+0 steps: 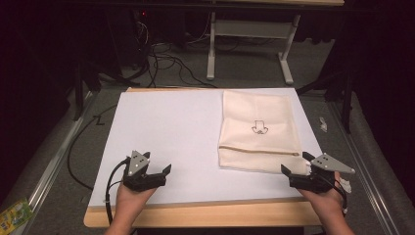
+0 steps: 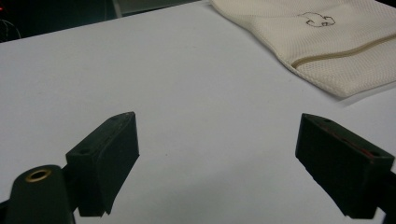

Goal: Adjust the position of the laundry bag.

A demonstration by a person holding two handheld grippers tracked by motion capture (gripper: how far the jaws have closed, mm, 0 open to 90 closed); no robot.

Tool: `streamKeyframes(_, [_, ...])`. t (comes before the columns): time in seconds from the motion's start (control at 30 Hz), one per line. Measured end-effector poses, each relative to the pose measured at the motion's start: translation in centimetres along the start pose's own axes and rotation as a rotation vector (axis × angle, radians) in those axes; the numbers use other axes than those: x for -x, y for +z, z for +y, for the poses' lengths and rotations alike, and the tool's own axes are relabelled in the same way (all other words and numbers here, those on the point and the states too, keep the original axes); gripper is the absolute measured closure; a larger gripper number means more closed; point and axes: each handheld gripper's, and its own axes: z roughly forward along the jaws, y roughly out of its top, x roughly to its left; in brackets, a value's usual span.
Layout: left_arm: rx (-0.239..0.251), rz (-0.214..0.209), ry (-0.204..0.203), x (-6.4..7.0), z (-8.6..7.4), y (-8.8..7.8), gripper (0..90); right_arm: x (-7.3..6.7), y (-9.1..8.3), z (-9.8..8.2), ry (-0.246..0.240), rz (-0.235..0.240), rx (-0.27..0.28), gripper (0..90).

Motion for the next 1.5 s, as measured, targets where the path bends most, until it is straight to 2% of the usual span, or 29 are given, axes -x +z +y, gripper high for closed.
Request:
streamKeyframes(0.07, [-0.001,0.01,0.014,0.2,0.0,0.2,15.1,0.4,0.1,-0.1,0.011,-0.005,0.002,6.3])
streamKeyframes(0.2, [-0.003,0.01,-0.005,0.1,-0.3,0.3,16.0,0.5,0.2,-0.1,0.014,-0.006,-0.006,5.4])
streamKeyframes(0.33, [-0.004,-0.014,-0.017,0.3,-0.2,0.5,18.0,0.3,-0.1,0.1,0.015,-0.011,0.007,6.3])
streamKeyframes(0.37, [0.002,-0.037,-0.022,0.7,0.0,0.9,19.2,0.3,0.0,0.1,0.021,-0.013,0.006,6.5])
streamKeyframes(0.43, [0.0,-0.043,-0.016,0.9,0.1,1.2,21.2,0.3,0.0,0.1,0.023,-0.013,0.004,7.0])
streamKeyframes(0.47, [-0.001,-0.05,-0.01,1.2,0.3,1.7,21.2,0.3,0.0,0.1,0.023,-0.013,0.004,7.0])
streamKeyframes(0.5, [-0.016,-0.074,-0.017,1.8,0.6,2.9,23.2,0.3,0.2,0.1,0.029,-0.01,0.0,7.1])
streamKeyframes(0.53, [-0.016,-0.074,-0.017,1.8,0.6,2.9,23.9,0.3,0.2,0.1,0.029,-0.01,0.0,7.1])
streamKeyframes(0.57, [-0.032,-0.098,-0.017,2.4,1.0,4.2,24.6,0.4,0.2,0.0,0.033,-0.008,-0.003,7.3])
streamKeyframes(0.6, [-0.032,-0.098,-0.017,2.4,1.0,4.2,25.8,0.4,0.2,0.0,0.033,-0.008,-0.003,7.3])
streamKeyframes(0.63, [-0.042,-0.12,-0.011,3.3,1.6,5.6,27.1,0.5,0.1,0.0,0.033,-0.004,0.001,7.5])
streamKeyframes(0.67, [-0.042,-0.12,-0.011,3.3,1.6,5.6,28.2,0.5,0.1,0.0,0.033,-0.004,0.001,7.5])
streamKeyframes(0.7, [-0.043,-0.147,-0.023,4.2,2.1,7.1,29.8,0.6,0.0,0.0,0.035,0.003,0.004,7.9])
streamKeyframes(0.73, [-0.043,-0.147,-0.023,4.2,2.1,7.1,30.8,0.6,0.0,0.0,0.035,0.003,0.004,7.9])
streamKeyframes(0.83, [-0.047,-0.185,-0.04,6.1,3.0,9.8,32.9,0.7,0.1,0.0,0.043,0.01,0.006,8.4])
streamKeyframes(0.87, [-0.048,-0.208,-0.075,6.9,3.3,11.2,35.8,0.7,0.1,-0.1,0.052,0.014,0.002,8.6])
streamKeyframes(0.9, [-0.053,-0.212,-0.091,7.3,3.4,12.1,36.2,0.7,0.1,-0.1,0.05,0.016,0.0,8.7])
streamKeyframes(0.93, [-0.068,-0.215,-0.09,7.8,3.6,12.8,36.2,0.7,0.1,-0.1,0.049,0.017,0.0,8.8])
streamKeyframes(1.0, [-0.1,-0.208,-0.042,8.7,3.9,14.3,36.8,0.7,0.1,-0.1,0.048,0.02,0.001,9.2])
streamKeyframes(1.03, [-0.106,-0.209,-0.032,9.2,4.1,14.9,37.4,0.7,0.1,-0.1,0.046,0.021,0.004,9.3])
streamKeyframes(1.1, [-0.128,-0.22,-0.023,9.8,4.5,15.9,38.1,0.7,0.1,-0.1,0.051,0.022,0.004,9.7])
streamKeyframes(1.13, [-0.128,-0.22,-0.023,9.8,4.5,15.9,38.9,0.7,0.1,-0.1,0.051,0.022,0.004,9.7])
streamKeyframes(1.17, [-0.148,-0.211,-0.018,10.3,4.8,16.9,40.0,0.7,0.1,-0.1,0.051,0.023,0.002,10.0])
streamKeyframes(1.2, [-0.148,-0.211,-0.018,10.3,4.8,16.9,41.3,0.7,0.1,-0.1,0.051,0.023,0.002,10.0])
streamKeyframes(1.23, [-0.176,-0.203,-0.018,10.5,4.9,17.8,42.1,0.7,0.2,-0.2,0.049,0.025,0.0,10.2])
streamKeyframes(1.3, [-0.183,-0.192,-0.016,10.5,4.9,18.1,43.4,0.8,0.3,-0.2,0.048,0.028,-0.001,10.4])
streamKeyframes(1.4, [-0.195,-0.184,-0.03,10.4,5.1,18.5,51.8,0.7,0.3,-0.2,0.05,0.028,-0.005,10.5])
streamKeyframes(1.47, [-0.218,-0.168,0.0,10.7,5.1,18.6,55.0,0.7,0.3,-0.2,0.05,0.028,-0.006,10.8])
streamKeyframes(1.5, [-0.226,-0.162,0.014,10.8,5.0,18.5,63.4,0.7,0.3,-0.2,0.051,0.029,-0.009,11.0])
